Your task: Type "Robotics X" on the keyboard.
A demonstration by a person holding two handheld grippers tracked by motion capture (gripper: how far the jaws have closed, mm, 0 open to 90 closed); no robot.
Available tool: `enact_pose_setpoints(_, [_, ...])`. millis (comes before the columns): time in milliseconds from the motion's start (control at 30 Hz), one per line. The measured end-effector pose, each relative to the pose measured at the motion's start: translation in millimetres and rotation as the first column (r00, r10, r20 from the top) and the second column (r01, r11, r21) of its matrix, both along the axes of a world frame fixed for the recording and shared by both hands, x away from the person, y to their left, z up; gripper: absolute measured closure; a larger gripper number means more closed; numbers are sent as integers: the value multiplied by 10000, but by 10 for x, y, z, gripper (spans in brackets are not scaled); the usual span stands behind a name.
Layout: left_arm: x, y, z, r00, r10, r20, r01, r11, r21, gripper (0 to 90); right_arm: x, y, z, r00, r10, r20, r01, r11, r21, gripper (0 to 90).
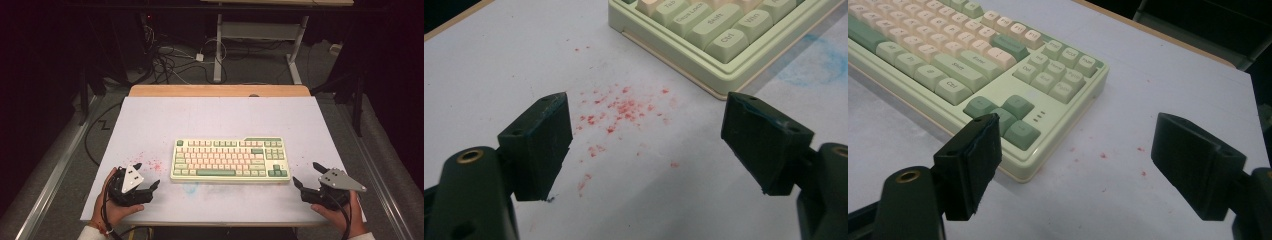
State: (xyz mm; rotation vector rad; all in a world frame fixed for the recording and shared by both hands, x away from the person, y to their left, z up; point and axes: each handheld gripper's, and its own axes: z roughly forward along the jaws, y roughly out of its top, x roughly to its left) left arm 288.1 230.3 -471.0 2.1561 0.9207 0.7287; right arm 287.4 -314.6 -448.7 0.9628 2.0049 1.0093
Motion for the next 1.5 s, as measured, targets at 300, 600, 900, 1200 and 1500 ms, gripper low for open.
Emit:
enact_pose_setpoints(300, [-24, -15, -14, 9999, -120, -43, 120, 9999, 39, 194, -3, 12, 21, 10000, 63, 75, -63, 10000, 6, 202])
enact_pose_setpoints(600, [-38, 33, -28, 9998, -123, -179, 123, 9999, 0, 193, 72, 63, 125, 9972, 713, 211, -718, 9972, 191, 277])
enact_pose_setpoints(900, [8, -24, -12, 9996, -198, -216, 198, 9998, -11, 190, 308, 265, 283, 9903, 1258, -596, -1232, 9914, 447, 669])
enact_pose_setpoints(1200, [119, -63, -9, 9992, -167, -371, 166, 9999, -48, 192, 516, 524, 310, 9694, 2116, -1245, -2097, 9774, 284, 898])
enact_pose_setpoints(1500, [256, -218, 54, 9973, -553, -476, 535, 9978, -397, 192, 688, 859, 151, 9425, 2795, -1833, -2892, 9569, -281, 900])
